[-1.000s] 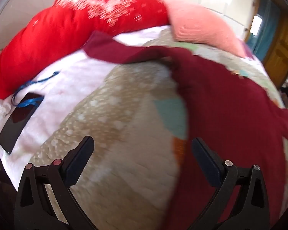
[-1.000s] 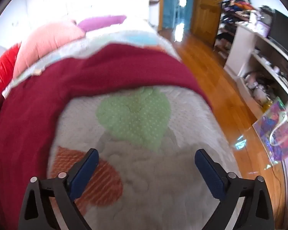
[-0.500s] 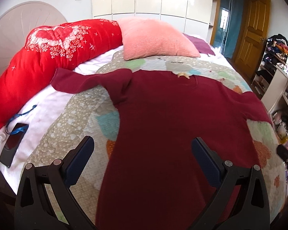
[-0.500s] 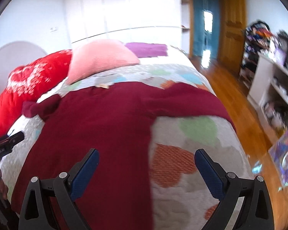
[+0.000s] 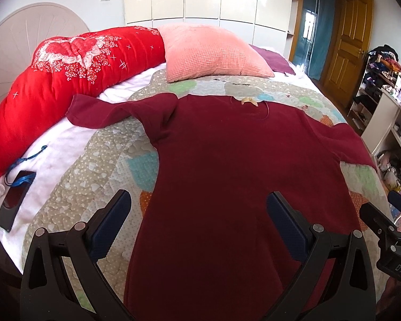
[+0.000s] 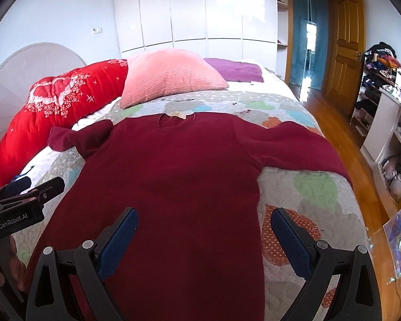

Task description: Fold small clothes

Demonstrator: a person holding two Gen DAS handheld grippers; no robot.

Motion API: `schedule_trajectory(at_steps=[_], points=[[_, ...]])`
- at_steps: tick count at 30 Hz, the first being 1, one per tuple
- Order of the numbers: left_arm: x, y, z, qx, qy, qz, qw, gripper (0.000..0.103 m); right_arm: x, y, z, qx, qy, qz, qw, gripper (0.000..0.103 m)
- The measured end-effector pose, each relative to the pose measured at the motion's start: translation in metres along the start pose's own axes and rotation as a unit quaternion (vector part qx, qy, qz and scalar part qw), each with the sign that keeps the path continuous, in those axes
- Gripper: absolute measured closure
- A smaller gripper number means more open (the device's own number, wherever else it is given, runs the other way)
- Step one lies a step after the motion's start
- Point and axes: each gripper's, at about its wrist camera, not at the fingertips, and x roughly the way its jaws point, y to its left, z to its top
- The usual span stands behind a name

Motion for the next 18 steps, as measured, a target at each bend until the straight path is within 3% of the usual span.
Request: schedule_trajectory(at_steps=[18], points=[[0.017, 0.003, -0.008, 0.0, 0.018, 0.003, 0.9998, 0.001, 0.02, 0.003, -0.006, 0.003, 0.023, 0.009, 1.0, 0.004]])
